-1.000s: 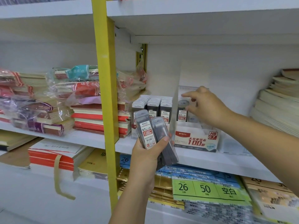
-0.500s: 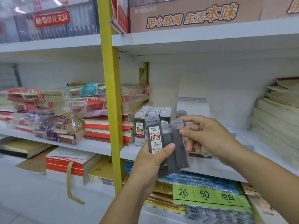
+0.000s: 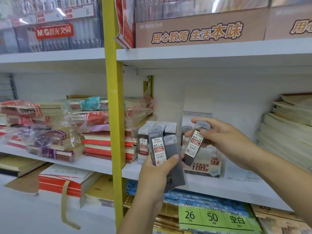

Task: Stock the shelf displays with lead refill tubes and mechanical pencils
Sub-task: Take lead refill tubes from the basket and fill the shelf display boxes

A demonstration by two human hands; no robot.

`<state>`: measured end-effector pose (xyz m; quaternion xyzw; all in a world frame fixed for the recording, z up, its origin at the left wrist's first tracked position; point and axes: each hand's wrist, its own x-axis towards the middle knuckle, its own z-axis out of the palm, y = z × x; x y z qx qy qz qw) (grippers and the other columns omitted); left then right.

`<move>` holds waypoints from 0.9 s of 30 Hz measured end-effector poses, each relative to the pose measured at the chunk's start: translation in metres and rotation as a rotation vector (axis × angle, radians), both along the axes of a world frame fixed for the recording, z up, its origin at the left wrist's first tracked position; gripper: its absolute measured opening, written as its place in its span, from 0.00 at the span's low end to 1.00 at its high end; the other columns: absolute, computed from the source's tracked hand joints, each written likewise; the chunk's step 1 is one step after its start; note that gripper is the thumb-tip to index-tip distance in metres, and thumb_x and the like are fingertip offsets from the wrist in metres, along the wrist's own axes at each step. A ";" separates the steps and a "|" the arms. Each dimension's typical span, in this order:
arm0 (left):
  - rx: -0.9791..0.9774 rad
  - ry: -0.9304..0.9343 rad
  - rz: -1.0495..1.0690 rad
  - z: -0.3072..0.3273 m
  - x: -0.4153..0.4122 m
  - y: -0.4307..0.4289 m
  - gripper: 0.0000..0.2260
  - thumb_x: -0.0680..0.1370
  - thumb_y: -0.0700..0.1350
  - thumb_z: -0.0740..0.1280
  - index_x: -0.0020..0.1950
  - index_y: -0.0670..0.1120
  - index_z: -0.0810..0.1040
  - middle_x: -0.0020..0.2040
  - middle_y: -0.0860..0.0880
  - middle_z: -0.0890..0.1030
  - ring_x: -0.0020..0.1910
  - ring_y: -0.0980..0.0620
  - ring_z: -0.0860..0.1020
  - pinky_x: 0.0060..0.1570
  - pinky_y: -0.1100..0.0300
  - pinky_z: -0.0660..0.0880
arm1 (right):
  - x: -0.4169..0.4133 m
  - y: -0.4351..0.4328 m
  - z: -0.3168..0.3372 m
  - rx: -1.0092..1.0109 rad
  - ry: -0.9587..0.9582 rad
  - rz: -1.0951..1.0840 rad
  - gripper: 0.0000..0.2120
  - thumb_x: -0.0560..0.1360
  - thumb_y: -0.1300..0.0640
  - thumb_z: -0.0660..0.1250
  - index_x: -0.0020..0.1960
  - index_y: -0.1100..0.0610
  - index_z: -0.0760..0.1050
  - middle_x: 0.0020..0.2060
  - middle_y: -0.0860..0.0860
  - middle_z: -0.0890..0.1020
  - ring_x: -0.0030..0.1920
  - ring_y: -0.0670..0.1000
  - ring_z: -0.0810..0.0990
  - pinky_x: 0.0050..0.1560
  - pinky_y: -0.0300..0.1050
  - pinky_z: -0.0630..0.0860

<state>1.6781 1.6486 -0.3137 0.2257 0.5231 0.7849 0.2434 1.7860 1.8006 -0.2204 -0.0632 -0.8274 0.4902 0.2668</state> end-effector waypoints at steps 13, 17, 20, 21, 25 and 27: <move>-0.004 0.016 0.016 -0.001 -0.021 0.002 0.16 0.70 0.51 0.77 0.56 0.53 0.80 0.45 0.49 0.88 0.46 0.48 0.86 0.35 0.57 0.80 | -0.035 0.030 0.033 0.644 0.143 -0.418 0.10 0.75 0.59 0.69 0.54 0.47 0.80 0.42 0.41 0.82 0.43 0.42 0.80 0.45 0.33 0.72; 0.015 0.013 -0.022 -0.006 -0.026 0.003 0.26 0.60 0.54 0.78 0.56 0.52 0.81 0.45 0.48 0.88 0.45 0.49 0.87 0.34 0.58 0.81 | -0.046 0.038 0.033 0.767 0.093 -0.442 0.10 0.75 0.58 0.69 0.56 0.48 0.79 0.41 0.40 0.79 0.42 0.42 0.78 0.44 0.36 0.71; 0.008 0.013 -0.018 -0.009 -0.030 0.003 0.22 0.65 0.51 0.78 0.57 0.51 0.81 0.45 0.48 0.88 0.45 0.50 0.87 0.33 0.59 0.81 | -0.051 0.044 0.029 0.790 0.057 -0.429 0.12 0.75 0.57 0.69 0.57 0.46 0.77 0.43 0.42 0.81 0.42 0.40 0.77 0.42 0.30 0.69; 0.004 0.019 -0.014 -0.010 -0.031 0.003 0.18 0.69 0.49 0.77 0.58 0.52 0.81 0.45 0.49 0.88 0.45 0.51 0.87 0.32 0.59 0.80 | -0.054 0.045 0.026 0.749 0.038 -0.407 0.13 0.75 0.57 0.69 0.56 0.44 0.75 0.44 0.42 0.81 0.42 0.39 0.77 0.42 0.31 0.70; -0.002 0.027 0.007 -0.012 -0.034 0.003 0.14 0.73 0.48 0.76 0.58 0.53 0.81 0.46 0.50 0.88 0.45 0.52 0.87 0.31 0.61 0.79 | -0.065 0.048 0.013 0.694 -0.023 -0.383 0.15 0.74 0.58 0.71 0.45 0.42 0.67 0.41 0.42 0.80 0.40 0.40 0.78 0.37 0.36 0.73; -0.011 0.026 0.002 -0.012 -0.035 0.003 0.15 0.73 0.48 0.75 0.59 0.51 0.81 0.46 0.50 0.88 0.45 0.52 0.87 0.31 0.61 0.79 | -0.069 0.049 0.010 0.708 -0.031 -0.380 0.15 0.73 0.58 0.72 0.44 0.42 0.69 0.40 0.42 0.79 0.38 0.40 0.78 0.35 0.36 0.73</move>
